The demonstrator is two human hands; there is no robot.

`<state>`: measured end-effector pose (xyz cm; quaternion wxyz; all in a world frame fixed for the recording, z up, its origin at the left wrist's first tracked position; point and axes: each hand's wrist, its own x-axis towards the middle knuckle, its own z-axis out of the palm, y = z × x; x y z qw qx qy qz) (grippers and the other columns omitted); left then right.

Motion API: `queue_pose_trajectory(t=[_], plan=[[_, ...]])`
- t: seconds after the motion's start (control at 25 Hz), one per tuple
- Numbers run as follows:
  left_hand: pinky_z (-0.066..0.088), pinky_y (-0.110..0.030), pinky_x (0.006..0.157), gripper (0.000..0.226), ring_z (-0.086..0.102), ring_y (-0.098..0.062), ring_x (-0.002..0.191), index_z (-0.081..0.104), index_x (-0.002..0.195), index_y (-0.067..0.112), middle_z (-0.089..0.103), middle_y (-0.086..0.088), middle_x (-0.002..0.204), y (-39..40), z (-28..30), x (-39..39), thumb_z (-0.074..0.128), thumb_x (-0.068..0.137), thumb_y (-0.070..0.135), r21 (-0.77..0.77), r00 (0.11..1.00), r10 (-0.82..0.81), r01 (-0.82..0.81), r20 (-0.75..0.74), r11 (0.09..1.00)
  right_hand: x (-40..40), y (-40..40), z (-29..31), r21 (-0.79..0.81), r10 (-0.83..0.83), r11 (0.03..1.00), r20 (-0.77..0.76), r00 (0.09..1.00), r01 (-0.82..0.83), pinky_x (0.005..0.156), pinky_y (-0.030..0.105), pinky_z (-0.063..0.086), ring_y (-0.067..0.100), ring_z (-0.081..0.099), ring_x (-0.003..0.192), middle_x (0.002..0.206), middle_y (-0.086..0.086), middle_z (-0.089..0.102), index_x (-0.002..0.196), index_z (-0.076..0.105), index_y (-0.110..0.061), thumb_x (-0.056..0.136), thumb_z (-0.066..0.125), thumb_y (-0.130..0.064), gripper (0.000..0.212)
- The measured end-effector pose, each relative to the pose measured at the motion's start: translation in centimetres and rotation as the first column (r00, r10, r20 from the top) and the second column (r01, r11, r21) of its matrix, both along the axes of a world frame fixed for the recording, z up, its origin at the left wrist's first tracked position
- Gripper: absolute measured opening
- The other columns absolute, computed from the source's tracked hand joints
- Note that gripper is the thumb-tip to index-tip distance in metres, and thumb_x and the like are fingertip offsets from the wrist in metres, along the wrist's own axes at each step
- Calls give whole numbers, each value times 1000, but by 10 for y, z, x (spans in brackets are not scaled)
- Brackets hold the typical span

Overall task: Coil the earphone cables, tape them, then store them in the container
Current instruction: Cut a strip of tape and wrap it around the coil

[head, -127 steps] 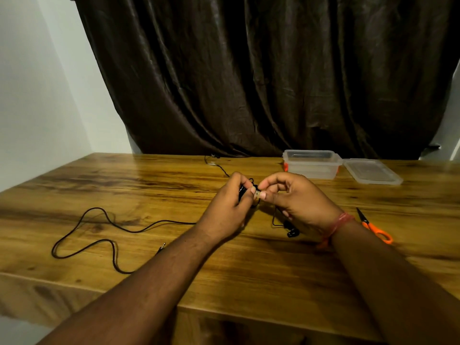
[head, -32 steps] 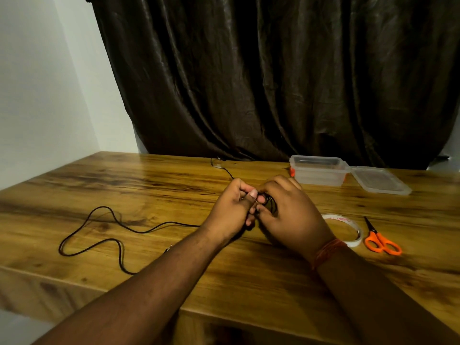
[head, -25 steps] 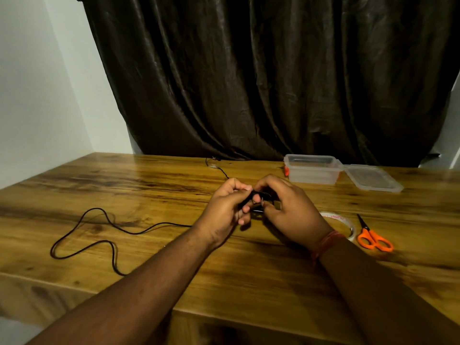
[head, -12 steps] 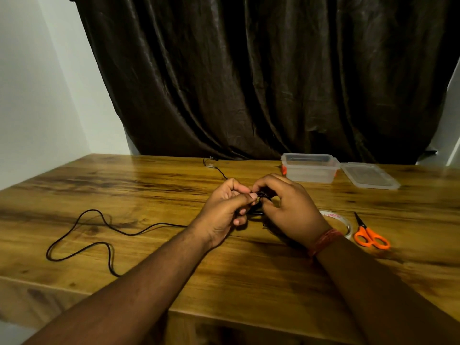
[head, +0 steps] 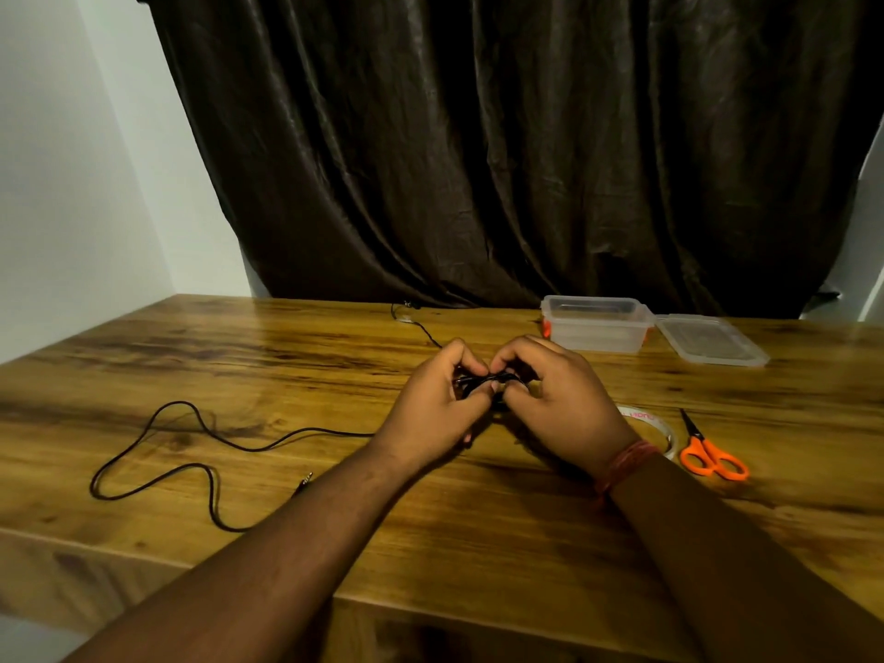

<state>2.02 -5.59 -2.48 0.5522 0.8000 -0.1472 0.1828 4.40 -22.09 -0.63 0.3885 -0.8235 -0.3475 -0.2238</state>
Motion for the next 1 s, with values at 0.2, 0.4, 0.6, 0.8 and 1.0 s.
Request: queue_pose_trajectory(t=[0.2,0.4,0.6,0.8,1.0], plan=[[52,-35,48,13,58,-13,65,53,90,17,56,3,91,2,-1,1,66,90,16,265,960,117,-186,255,946,-3,2,1,16,8,1000,-48,999,-7,70,8,40,1,55,83,92,-9,58,95,61,-20,82,63,-3,22],[51,-35,60,9,54,-9,80,56,89,13,52,4,90,4,0,0,64,90,15,346,924,67,-207,376,915,2,-1,0,453,339,889,-571,747,-57,77,37,51,17,57,83,91,5,60,103,59,-14,92,52,1,19],[46,-35,63,9,49,-10,77,54,87,13,50,1,91,-3,4,-7,62,90,12,447,897,-46,-174,440,877,4,-6,4,606,524,795,-657,542,-33,61,28,54,24,62,80,92,18,62,101,65,-3,101,46,-10,21],[48,-37,59,6,49,-10,76,56,93,12,46,4,99,-4,2,-9,59,93,17,535,887,-75,-206,456,819,7,-8,3,692,602,722,-643,473,21,59,26,57,20,65,71,84,15,67,99,65,-2,93,50,7,18],[48,-35,62,7,49,-8,77,56,95,14,43,8,99,-4,0,-8,58,94,21,540,902,-69,-193,427,820,7,-8,3,682,579,730,-653,487,45,66,29,57,21,66,75,83,12,69,104,64,-1,92,54,9,18]])
